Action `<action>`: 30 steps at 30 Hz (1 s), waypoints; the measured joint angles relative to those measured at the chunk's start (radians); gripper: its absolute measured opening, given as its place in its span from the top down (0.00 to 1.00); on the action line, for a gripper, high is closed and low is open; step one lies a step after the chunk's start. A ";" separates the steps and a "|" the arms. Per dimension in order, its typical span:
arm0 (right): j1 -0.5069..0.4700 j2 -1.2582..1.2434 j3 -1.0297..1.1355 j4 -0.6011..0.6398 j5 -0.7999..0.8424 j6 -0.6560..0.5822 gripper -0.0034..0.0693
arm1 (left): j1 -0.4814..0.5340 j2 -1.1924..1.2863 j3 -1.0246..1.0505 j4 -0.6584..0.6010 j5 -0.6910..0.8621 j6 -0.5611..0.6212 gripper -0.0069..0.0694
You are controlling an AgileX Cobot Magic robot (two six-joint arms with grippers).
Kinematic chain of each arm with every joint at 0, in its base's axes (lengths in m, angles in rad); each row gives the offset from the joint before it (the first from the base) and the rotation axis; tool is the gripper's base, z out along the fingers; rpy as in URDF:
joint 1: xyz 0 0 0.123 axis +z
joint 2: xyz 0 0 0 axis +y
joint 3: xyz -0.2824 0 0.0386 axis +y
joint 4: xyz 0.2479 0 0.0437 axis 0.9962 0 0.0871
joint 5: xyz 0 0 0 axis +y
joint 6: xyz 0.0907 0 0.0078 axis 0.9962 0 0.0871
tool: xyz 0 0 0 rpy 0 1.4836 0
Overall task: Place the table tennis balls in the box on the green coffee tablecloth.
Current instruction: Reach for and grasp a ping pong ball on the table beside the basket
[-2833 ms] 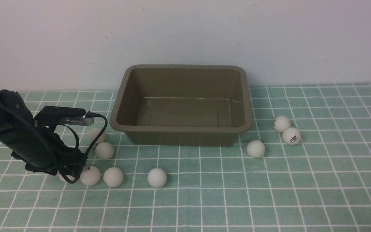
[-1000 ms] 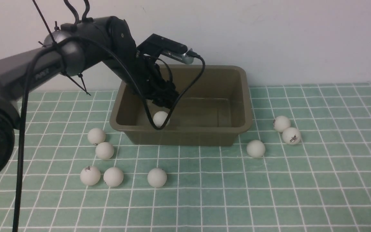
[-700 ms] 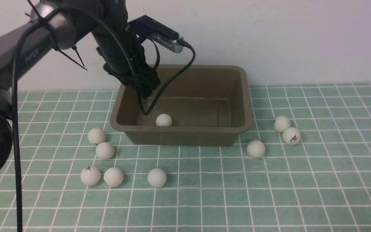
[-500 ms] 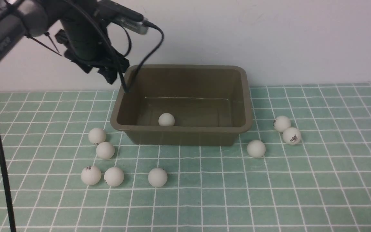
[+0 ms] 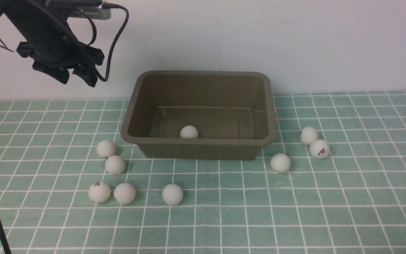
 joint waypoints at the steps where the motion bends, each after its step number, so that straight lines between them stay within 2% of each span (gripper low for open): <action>1: 0.000 0.000 0.000 0.000 0.000 0.000 0.98 | 0.000 0.000 0.007 -0.004 -0.020 0.000 0.32; 8: 0.000 0.000 0.000 0.000 0.000 0.000 0.98 | 0.000 0.001 0.010 -0.087 -0.134 0.014 0.32; 30: 0.000 0.000 0.000 0.000 0.000 0.000 0.98 | 0.000 0.073 0.010 -0.116 -0.237 0.050 0.32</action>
